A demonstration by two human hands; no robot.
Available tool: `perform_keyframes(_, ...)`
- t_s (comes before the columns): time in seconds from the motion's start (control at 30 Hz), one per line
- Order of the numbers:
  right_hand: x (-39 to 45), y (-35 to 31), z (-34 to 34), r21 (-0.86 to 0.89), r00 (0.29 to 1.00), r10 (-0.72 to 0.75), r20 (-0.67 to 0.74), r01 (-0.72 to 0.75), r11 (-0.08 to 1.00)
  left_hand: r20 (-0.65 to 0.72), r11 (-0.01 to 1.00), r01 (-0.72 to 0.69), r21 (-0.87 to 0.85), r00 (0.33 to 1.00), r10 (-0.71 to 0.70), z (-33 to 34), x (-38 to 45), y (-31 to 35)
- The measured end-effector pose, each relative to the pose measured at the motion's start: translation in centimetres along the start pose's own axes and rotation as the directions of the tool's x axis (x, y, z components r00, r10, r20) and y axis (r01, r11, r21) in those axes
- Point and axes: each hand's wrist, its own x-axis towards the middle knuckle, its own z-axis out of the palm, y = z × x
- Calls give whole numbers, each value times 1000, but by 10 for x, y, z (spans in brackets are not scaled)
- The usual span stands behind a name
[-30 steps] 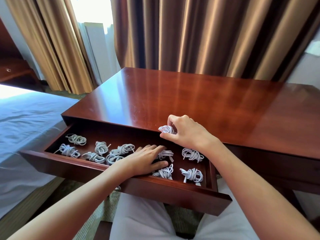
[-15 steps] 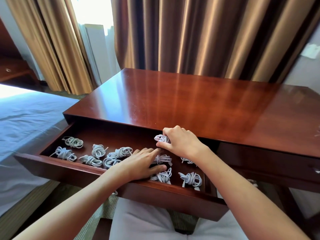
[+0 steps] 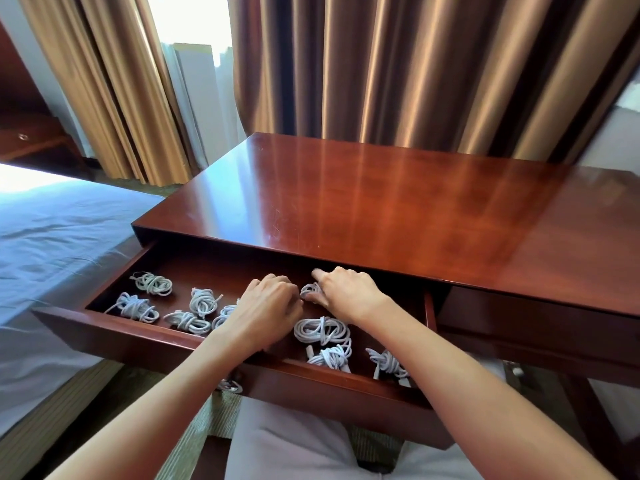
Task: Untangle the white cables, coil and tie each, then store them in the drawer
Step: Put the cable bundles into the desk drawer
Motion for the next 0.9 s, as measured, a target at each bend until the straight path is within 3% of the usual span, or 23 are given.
perform_keyframes(0.13,-14,15,-15,70,1000,9,9,-9,998,-26,999,-21,-37,999,21,-9,12,0)
perform_keyframes(0.3,-35,56,-49,235,989,115,-97,-90,968,-90,989,-111,-95,991,102,-31,42,28)
perform_keyframes(0.57,-78,139,-66,223,930,330,-163,-291,930,-55,959,-257,-117,966,252,-37,104,120)
perform_keyframes(0.7,-112,196,-70,174,870,461,-172,-434,884,-22,933,-355,-53,935,354,-33,140,188)
perform_keyframes(0.9,-171,284,-62,160,736,653,-179,-633,757,76,884,-457,-93,882,464,-5,189,295)
